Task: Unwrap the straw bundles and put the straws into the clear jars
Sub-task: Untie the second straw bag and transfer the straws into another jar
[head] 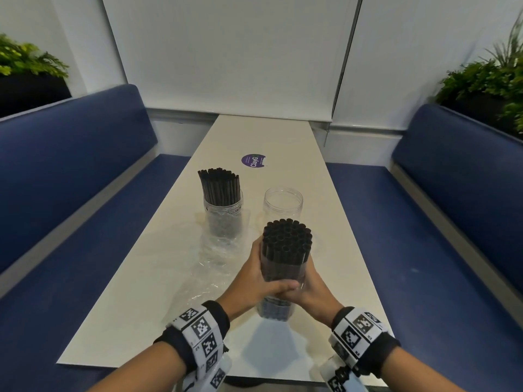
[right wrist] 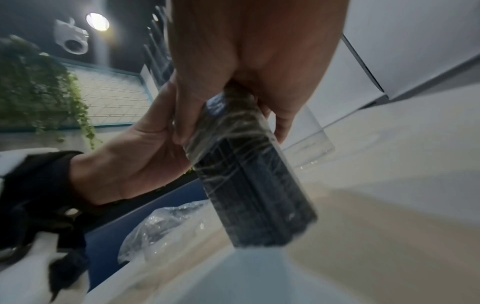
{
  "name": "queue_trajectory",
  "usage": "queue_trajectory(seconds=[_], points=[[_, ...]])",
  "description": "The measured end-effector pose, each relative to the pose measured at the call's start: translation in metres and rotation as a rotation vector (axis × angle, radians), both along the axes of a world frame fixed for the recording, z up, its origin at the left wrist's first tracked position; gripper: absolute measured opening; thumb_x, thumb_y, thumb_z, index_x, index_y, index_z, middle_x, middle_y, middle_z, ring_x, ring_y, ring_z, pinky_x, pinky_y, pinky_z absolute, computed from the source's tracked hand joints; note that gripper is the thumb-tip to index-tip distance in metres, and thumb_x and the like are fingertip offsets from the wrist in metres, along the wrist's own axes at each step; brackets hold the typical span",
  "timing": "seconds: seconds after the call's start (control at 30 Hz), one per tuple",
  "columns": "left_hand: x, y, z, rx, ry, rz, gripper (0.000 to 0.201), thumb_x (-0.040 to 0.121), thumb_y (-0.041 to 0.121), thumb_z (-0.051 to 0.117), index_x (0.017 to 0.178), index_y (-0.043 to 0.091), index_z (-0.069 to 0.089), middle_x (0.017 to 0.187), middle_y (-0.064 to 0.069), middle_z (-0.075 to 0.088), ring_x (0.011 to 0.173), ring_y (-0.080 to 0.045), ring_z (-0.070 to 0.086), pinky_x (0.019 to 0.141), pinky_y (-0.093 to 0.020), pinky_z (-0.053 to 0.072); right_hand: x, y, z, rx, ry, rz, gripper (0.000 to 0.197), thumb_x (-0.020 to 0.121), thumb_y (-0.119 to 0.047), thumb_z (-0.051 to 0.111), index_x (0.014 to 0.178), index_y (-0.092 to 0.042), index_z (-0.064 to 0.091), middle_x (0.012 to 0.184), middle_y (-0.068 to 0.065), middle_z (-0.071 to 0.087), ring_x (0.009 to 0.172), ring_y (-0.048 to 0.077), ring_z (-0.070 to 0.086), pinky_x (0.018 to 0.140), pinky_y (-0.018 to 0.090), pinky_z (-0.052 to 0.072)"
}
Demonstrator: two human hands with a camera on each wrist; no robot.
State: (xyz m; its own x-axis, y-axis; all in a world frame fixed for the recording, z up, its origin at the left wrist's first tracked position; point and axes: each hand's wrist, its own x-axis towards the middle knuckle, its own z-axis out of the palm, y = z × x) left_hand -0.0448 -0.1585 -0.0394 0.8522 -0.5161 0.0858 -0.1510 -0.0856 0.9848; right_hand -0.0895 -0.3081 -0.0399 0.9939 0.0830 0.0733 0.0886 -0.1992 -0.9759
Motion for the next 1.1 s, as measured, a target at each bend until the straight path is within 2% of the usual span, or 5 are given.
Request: queue_trajectory(seconds=[0.43, 0.63, 0.77, 0.9, 1.1], points=[[0.0, 0.01, 0.007, 0.015, -0.032, -0.091, 0.081, 0.073, 0.06, 0.062, 0.137, 0.043, 0.014, 0.14, 0.02, 0.037, 0.125, 0.013, 0.039, 0.099, -0.014, 0.04, -0.001, -0.013, 0.004, -0.071, 0.116, 0.009, 0.081, 0.06, -0.041, 0.079, 0.126, -0.026, 0.036, 0.121, -0.002, 0.059, 0.111, 0.011, 0.06, 0.097, 0.037, 0.05], [0.001, 0.022, 0.037, 0.261, -0.615, 0.05, 0.079, 0.082, 0.001, 0.045, 0.137, 0.049, 0.015, 0.153, 0.021, 0.008, 0.144, -0.001, 0.003, 0.117, -0.018, 0.006, 0.012, -0.031, 0.063, -0.067, 0.15, -0.086, 0.09, 0.054, -0.058, 0.072, 0.121, -0.027, 0.021, 0.108, 0.004, 0.064, 0.089, 0.016, 0.07, 0.079, 0.028, 0.055], [0.019, 0.004, 0.064, 0.427, -0.873, -0.068, 0.087, 0.081, 0.021, 0.066, 0.14, 0.044, 0.006, 0.158, 0.011, -0.003, 0.146, -0.011, -0.01, 0.118, -0.033, 0.0, 0.041, -0.04, 0.099, -0.134, 0.145, -0.223, 0.069, 0.075, -0.059, 0.061, 0.119, -0.016, 0.029, 0.1, 0.002, 0.06, 0.089, 0.01, 0.061, 0.073, 0.026, 0.047], [0.051, -0.012, 0.092, 0.336, -0.793, -0.15, 0.099, 0.068, 0.026, 0.081, 0.14, 0.035, 0.013, 0.154, 0.008, 0.01, 0.146, -0.014, 0.006, 0.12, -0.043, 0.012, 0.074, -0.057, 0.13, -0.095, 0.232, -0.143, 0.099, 0.064, -0.076, 0.057, 0.124, 0.0, 0.04, 0.113, 0.018, 0.061, 0.096, 0.027, 0.066, 0.079, 0.038, 0.057], [0.087, -0.019, 0.138, 0.199, -0.397, -0.105, 0.075, 0.075, 0.024, 0.074, 0.137, 0.027, 0.033, 0.134, 0.008, 0.048, 0.119, -0.008, 0.047, 0.1, -0.027, 0.041, 0.096, -0.073, 0.162, -0.002, 0.206, -0.122, 0.061, 0.093, -0.056, 0.026, 0.124, -0.009, 0.051, 0.113, 0.018, 0.063, 0.098, 0.033, 0.065, 0.069, 0.028, 0.059]])
